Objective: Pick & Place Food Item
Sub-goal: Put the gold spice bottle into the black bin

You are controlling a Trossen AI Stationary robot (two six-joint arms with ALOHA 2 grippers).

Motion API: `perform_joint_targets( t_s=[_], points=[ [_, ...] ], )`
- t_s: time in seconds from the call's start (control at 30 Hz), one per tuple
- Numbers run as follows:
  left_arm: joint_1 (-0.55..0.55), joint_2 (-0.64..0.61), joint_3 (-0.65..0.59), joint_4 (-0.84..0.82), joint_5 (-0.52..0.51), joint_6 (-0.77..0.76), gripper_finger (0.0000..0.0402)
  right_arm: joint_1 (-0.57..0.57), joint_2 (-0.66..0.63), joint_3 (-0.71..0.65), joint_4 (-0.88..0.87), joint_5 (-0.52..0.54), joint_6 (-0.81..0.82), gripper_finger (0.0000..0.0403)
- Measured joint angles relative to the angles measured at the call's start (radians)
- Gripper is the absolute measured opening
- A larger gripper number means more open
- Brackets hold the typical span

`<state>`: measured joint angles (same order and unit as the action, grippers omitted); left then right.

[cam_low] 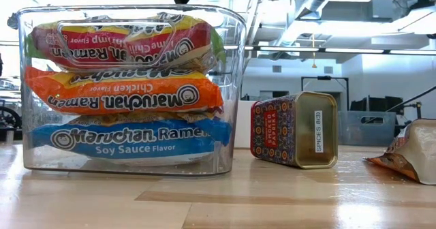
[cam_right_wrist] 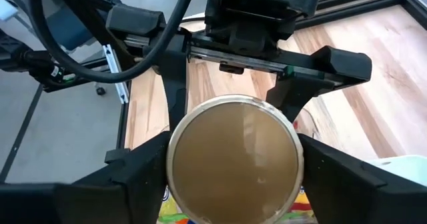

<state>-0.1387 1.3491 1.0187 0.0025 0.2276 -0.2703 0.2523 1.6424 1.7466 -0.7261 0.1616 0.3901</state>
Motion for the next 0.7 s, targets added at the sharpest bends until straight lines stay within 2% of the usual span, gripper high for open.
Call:
perform_joint_targets(
  t_s=[0.13,0.33,0.5,0.7],
  points=[
    [0.000,0.000,0.000,0.002,0.001,-0.002,0.0277,0.000,0.000,0.000,-0.001,0.000,0.010,0.0271],
    [0.004,0.000,0.000,-0.001,0.001,0.011,0.0326,-0.002,-0.001,0.000,-0.012,0.002,0.024,0.0271],
    [0.029,-0.006,0.002,-0.074,-0.018,0.060,0.0353,-0.009,-0.001,-0.001,-0.080,0.004,0.045,0.0271],
    [0.097,-0.069,0.002,-0.198,-0.067,0.142,0.0355,-0.014,-0.021,-0.001,-0.206,0.054,0.087,0.0271]
  ],
)
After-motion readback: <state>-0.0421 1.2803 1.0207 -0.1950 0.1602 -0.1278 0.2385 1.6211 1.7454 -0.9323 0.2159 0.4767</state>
